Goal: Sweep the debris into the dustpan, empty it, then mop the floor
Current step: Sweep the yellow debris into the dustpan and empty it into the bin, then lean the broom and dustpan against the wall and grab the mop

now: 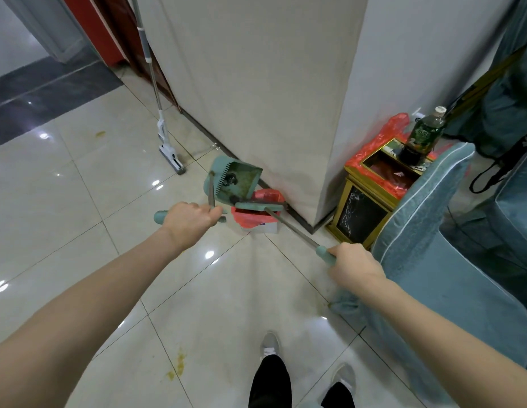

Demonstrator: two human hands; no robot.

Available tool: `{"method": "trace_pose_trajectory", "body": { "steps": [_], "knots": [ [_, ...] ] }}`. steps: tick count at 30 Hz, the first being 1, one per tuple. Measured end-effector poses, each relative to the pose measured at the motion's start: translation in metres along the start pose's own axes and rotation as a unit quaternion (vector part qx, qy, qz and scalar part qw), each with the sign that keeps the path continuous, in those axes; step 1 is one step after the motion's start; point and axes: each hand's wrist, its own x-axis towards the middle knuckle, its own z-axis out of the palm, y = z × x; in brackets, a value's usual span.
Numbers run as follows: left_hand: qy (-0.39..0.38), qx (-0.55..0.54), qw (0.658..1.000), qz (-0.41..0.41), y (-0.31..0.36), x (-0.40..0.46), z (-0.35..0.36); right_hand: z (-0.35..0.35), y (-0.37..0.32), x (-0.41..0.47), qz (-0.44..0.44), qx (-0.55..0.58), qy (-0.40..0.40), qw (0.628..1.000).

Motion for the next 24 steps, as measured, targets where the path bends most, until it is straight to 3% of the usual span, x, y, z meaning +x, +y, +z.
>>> {"method": "trace_pose_trajectory", "body": {
  "steps": [5, 13, 19, 24],
  "knots": [
    [-0.008, -0.065, 0.983, -0.171, -0.008, -0.028, -0.001, -0.014, -0.008, -0.005, -0.020, 0.015, 0.009, 1.000],
    [0.012, -0.160, 0.916, -0.367, -0.038, -0.081, 0.004, -0.029, -0.053, -0.013, -0.073, 0.049, 0.009, 0.996],
    [-0.019, -0.193, 0.887, -0.420, -0.034, -0.119, 0.023, -0.036, -0.093, -0.012, -0.061, 0.146, -0.057, 0.986],
    [-0.052, -0.254, 0.857, -0.445, -0.008, -0.141, 0.051, -0.047, -0.125, -0.008, -0.026, 0.261, -0.138, 0.955]
  ]
}}
